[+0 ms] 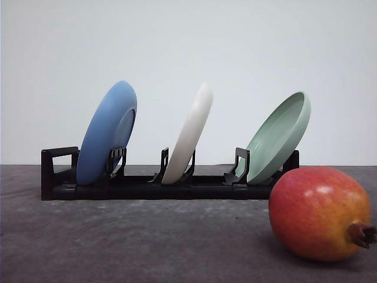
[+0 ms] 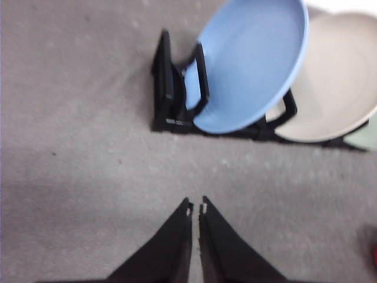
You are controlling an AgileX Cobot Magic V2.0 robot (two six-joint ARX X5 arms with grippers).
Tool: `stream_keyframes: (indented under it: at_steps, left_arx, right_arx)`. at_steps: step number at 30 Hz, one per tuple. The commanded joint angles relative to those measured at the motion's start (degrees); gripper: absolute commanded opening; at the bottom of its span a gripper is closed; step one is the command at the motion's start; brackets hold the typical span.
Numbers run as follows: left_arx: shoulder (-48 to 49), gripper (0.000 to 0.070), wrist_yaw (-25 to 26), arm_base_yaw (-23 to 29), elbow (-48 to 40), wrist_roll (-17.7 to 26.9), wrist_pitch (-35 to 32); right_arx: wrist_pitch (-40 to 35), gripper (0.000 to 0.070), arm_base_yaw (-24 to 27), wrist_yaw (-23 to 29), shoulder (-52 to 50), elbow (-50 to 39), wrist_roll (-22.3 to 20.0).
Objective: Place pomegranate in white plate
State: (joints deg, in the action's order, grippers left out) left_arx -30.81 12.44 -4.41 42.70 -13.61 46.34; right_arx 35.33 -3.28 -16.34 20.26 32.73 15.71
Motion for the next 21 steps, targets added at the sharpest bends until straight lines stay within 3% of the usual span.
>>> stream_keyframes:
  at_steps: [1,4,9,12,15,16,18,19,21]
  left_arx:
    - [-1.0,0.0004,0.5,-1.3,1.2,2.2,-1.5]
    - [-2.5,0.0004,-0.5,-5.1,1.5,4.3,-2.9]
    - [-4.1,0.0004,-3.7,-12.0,2.4,10.1,-5.3]
    - [-4.5,0.0004,-3.9,-14.6,2.8,13.7,-5.7]
    - [-4.8,0.0016,-3.8,-15.7,2.8,14.1,-5.6]
    - [-4.8,0.006,-3.7,-15.8,2.8,14.2,-5.7]
    - [-4.8,0.0248,-3.0,-15.9,2.8,14.2,-6.1]
    - [-4.7,0.0323,-2.4,-15.9,2.8,14.2,-6.4]
    - [-4.7,0.0364,-1.0,-15.9,2.8,14.2,-7.2]
  right_arx:
    - [-0.5,0.0007,-1.5,-0.1,0.7,0.9,-3.3]
    - [-0.6,0.0007,-5.2,0.3,1.1,0.9,-5.9]
    - [-0.5,0.0007,-10.6,0.3,1.4,0.9,-6.4]
    - [-0.4,0.0007,-12.3,0.2,1.7,0.9,-7.3]
    - [-0.3,0.0038,-12.8,-0.3,1.8,0.9,-8.3]
    - [-0.3,0.0112,-12.8,-0.3,1.8,0.9,-8.7]
    - [-0.3,0.0342,-12.8,-0.2,1.7,0.9,-9.1]
    - [-0.3,0.0418,-12.8,-0.2,1.7,0.9,-9.0]
    - [-0.3,0.0456,-12.8,-0.2,1.7,0.9,-9.0]
